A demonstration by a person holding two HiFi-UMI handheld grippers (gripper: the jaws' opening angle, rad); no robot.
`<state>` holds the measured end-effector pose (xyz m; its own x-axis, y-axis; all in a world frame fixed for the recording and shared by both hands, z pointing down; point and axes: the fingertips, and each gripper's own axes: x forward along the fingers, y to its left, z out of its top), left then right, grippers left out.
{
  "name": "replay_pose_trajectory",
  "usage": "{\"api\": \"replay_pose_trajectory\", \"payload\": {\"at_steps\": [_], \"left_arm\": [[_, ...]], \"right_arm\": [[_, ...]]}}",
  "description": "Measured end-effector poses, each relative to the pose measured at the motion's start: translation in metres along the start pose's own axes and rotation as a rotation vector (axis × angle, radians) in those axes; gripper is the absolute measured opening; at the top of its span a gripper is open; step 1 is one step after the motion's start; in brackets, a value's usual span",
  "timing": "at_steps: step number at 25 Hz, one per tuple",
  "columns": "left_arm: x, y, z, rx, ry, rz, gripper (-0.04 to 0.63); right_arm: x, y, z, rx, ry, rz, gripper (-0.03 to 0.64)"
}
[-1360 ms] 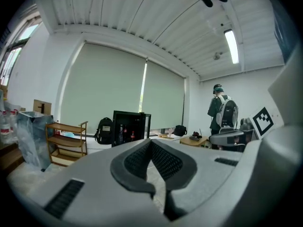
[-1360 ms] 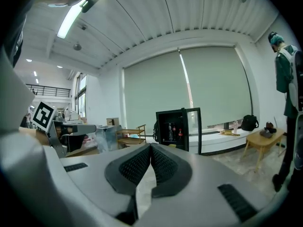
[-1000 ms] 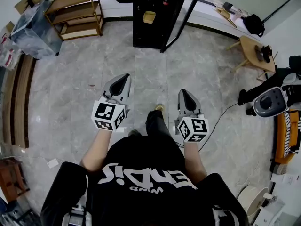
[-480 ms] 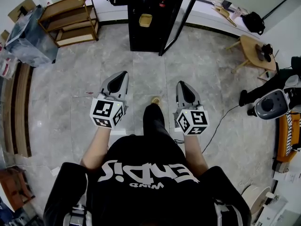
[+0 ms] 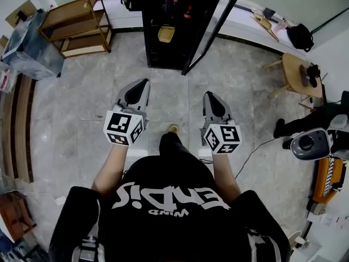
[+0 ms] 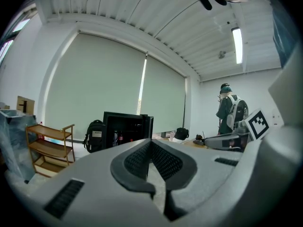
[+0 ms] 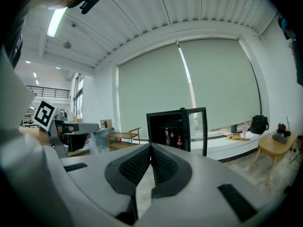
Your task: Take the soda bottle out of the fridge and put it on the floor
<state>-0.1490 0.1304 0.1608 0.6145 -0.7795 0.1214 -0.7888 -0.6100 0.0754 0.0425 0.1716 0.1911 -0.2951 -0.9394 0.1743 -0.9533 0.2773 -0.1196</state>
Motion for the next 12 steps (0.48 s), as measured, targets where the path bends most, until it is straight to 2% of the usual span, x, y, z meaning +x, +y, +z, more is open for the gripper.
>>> {"api": "replay_pose_trajectory", "payload": {"at_steps": [7, 12], "left_arm": [[0.091, 0.017, 0.022, -0.015, -0.026, 0.038, 0.006], [0.136, 0.027, 0.029, -0.025, -0.036, 0.067, 0.006]], "right_arm": [[0.071, -0.063, 0.03, -0.021, -0.004, 0.041, 0.021], [0.112, -0.088, 0.045, -0.03, -0.014, 0.079, 0.021]]}}
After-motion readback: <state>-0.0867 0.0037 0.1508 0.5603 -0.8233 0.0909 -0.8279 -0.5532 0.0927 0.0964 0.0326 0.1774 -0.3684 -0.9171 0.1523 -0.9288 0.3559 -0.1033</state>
